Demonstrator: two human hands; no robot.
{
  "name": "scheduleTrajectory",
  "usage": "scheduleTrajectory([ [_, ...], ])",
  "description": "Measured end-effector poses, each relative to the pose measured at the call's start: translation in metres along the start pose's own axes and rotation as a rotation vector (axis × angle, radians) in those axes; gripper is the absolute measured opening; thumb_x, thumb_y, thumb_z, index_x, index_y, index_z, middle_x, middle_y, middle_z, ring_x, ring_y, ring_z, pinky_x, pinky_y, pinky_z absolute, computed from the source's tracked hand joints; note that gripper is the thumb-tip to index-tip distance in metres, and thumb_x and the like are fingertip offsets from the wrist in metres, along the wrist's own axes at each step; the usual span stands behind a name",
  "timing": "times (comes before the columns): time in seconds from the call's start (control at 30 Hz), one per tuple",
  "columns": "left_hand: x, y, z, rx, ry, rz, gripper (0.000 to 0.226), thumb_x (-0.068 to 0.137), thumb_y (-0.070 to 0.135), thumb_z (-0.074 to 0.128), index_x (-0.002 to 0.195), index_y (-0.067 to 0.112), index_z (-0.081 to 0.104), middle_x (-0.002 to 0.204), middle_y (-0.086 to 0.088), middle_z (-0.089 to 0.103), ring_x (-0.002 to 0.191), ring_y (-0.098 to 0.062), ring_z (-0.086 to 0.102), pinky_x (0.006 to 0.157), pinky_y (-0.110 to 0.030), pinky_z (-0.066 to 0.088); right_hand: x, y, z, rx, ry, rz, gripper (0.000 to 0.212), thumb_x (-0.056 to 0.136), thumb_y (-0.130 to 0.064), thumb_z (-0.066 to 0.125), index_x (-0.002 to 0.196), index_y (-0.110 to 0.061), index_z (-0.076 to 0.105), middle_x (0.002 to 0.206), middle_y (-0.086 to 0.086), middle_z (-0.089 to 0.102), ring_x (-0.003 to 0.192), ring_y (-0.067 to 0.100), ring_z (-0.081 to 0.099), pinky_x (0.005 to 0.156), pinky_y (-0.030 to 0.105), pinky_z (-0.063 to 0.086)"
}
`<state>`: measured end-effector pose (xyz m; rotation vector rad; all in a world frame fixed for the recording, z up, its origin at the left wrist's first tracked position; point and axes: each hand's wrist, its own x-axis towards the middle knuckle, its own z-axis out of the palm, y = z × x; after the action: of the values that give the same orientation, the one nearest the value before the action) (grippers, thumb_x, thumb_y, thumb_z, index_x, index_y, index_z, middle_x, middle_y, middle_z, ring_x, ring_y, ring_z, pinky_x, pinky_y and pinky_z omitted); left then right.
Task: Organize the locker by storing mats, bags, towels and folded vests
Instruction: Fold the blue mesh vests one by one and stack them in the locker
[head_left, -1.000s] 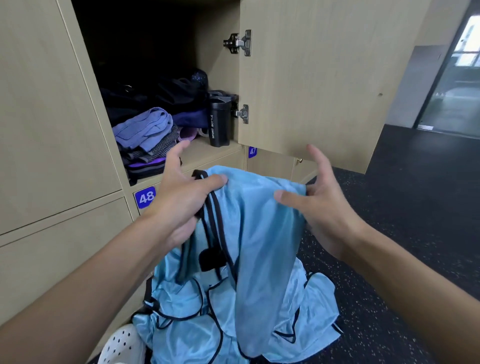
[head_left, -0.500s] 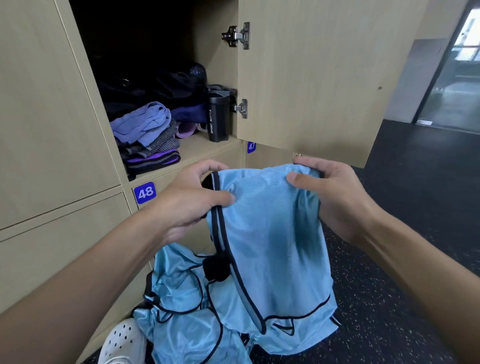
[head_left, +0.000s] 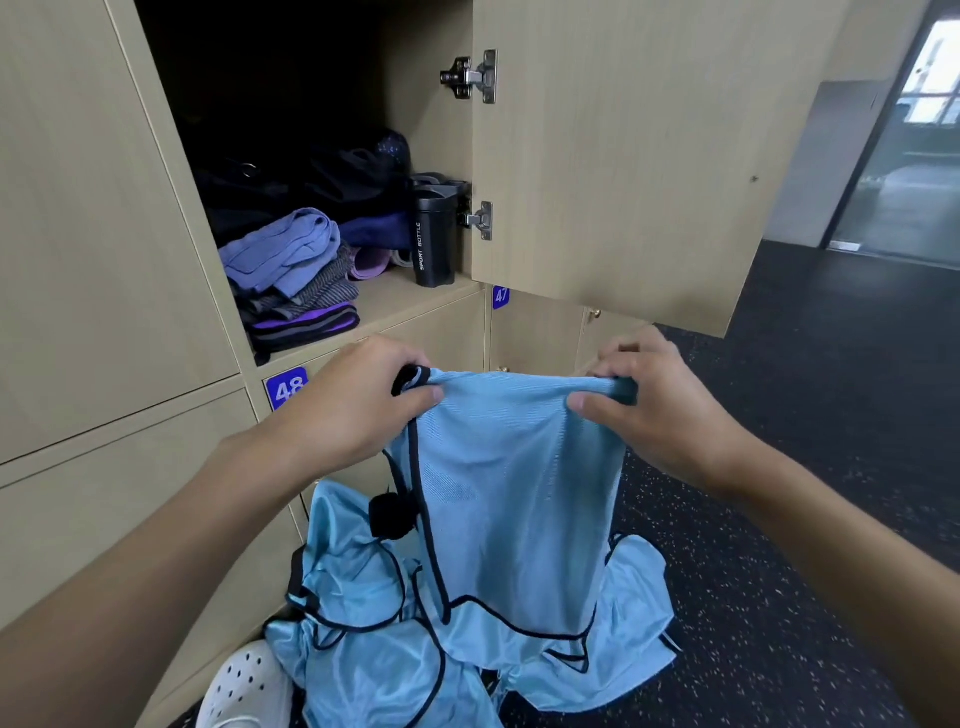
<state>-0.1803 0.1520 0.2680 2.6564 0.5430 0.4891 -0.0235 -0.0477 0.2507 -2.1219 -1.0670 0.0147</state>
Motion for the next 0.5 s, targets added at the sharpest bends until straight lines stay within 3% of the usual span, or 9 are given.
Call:
scheduleTrajectory([
  [0.07,0.001,0.000,0.005,0.021,0.032,-0.007,0.025,0.096,0.032,0.061,0.088,0.009,0.064,0.106,-0.005,0.050,0.089,-0.019,0.054,0.075,-0.033,0.041,0.001,-0.002,-0.001,0.005,0.000,0.004,0.017,0.089,-0.024,0.069,0.089,-0.007,0.069,0.109,0.007,0.059,0.098,0.016,0.056,0.082,0.023,0.044],
  [0.13,0.001,0.001,0.007,0.029,0.052,0.013,0.026,0.097,0.033,0.060,0.085,0.010,0.059,0.116,0.005,0.041,0.101,-0.009,0.048,0.082,-0.028,0.037,0.000,-0.005,-0.001,-0.001,0.009,0.024,0.022,0.091,-0.026,0.065,0.085,-0.005,0.064,0.090,0.014,0.064,0.072,0.018,0.057,0.061,0.022,0.044],
  [0.2,0.002,0.003,0.009,0.004,0.081,-0.001,0.028,0.095,0.032,0.061,0.078,0.010,0.057,0.098,0.006,0.058,0.090,-0.012,0.055,0.072,-0.032,0.042,0.000,-0.006,0.000,-0.015,0.060,0.033,0.024,0.090,-0.026,0.066,0.079,-0.005,0.060,0.073,0.009,0.061,0.060,0.014,0.047,0.050,0.018,0.036],
  [0.23,0.002,0.005,0.010,-0.044,0.107,-0.040,0.029,0.093,0.032,0.063,0.075,0.011,0.059,0.080,0.002,0.061,0.076,-0.016,0.056,0.064,-0.032,0.042,0.000,-0.008,0.001,-0.008,0.087,0.040,0.025,0.089,-0.025,0.067,0.076,-0.006,0.059,0.069,0.006,0.058,0.057,0.013,0.044,0.050,0.018,0.036],
  [0.3,0.001,0.011,0.015,-0.143,0.157,-0.129,0.029,0.088,0.032,0.066,0.067,0.014,0.059,0.064,-0.002,0.059,0.061,-0.018,0.053,0.055,-0.030,0.040,0.001,-0.011,0.003,-0.003,0.124,0.072,0.024,0.087,-0.021,0.067,0.073,-0.003,0.057,0.067,0.006,0.057,0.056,0.013,0.042,0.048,0.018,0.035],
  [0.43,0.000,0.023,0.027,-0.300,0.165,-0.255,0.023,0.082,0.029,0.068,0.066,0.014,0.064,0.062,-0.005,0.067,0.053,-0.018,0.055,0.054,-0.029,0.044,0.001,-0.019,0.011,0.053,0.111,0.192,0.028,0.082,-0.011,0.060,0.063,-0.004,0.042,0.061,0.008,0.041,0.050,0.014,0.032,0.036,0.016,0.025],
  [0.5,-0.001,0.026,0.031,-0.393,0.133,-0.293,0.020,0.082,0.029,0.069,0.070,0.014,0.067,0.065,-0.006,0.071,0.053,-0.018,0.056,0.053,-0.027,0.042,-0.001,-0.025,0.016,0.154,0.078,0.257,0.030,0.083,-0.012,0.062,0.061,-0.010,0.042,0.058,0.004,0.040,0.042,0.013,0.035,0.037,0.018,0.030],
])
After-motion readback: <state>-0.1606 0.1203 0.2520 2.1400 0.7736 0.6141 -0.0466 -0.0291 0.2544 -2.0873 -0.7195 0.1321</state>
